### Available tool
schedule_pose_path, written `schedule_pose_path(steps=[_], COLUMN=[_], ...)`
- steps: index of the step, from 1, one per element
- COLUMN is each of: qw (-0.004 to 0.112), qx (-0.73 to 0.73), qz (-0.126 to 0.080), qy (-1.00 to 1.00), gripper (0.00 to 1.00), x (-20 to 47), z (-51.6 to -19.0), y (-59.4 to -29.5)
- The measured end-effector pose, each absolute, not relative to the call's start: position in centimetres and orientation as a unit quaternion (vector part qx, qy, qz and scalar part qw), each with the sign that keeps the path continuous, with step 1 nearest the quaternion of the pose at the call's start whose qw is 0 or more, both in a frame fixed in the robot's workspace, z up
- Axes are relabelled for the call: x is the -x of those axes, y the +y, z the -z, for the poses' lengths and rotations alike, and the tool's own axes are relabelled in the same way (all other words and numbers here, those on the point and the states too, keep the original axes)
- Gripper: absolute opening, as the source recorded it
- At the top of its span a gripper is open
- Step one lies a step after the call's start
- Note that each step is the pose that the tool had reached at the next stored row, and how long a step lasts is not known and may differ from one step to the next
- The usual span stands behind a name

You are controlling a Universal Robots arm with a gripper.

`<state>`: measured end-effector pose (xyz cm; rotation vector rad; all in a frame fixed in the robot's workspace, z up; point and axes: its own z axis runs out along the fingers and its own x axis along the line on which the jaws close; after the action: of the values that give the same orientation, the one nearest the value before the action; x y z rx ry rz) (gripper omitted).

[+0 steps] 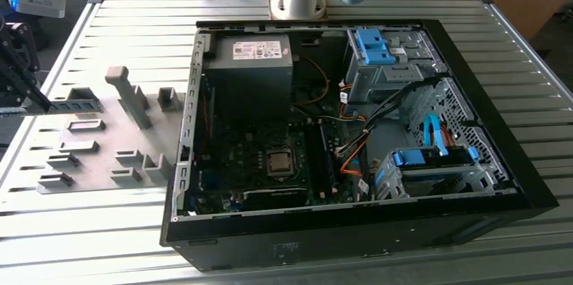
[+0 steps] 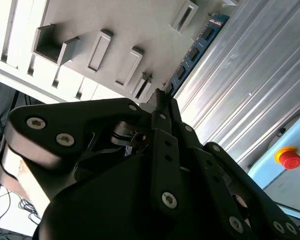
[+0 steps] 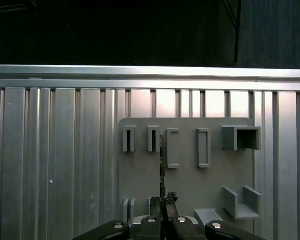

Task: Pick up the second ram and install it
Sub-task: 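Pick up the second ram and move it above second insertion slot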

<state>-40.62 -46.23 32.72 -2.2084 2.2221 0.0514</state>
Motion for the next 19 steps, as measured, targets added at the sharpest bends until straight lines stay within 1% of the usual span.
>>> schedule_pose_path(steps=[19], qw=[0.004], qx=[0.705], qz=[-0.016], qy=[0.709], gripper=[0.14], x=[40.6], z=[-34.7], y=[-46.2])
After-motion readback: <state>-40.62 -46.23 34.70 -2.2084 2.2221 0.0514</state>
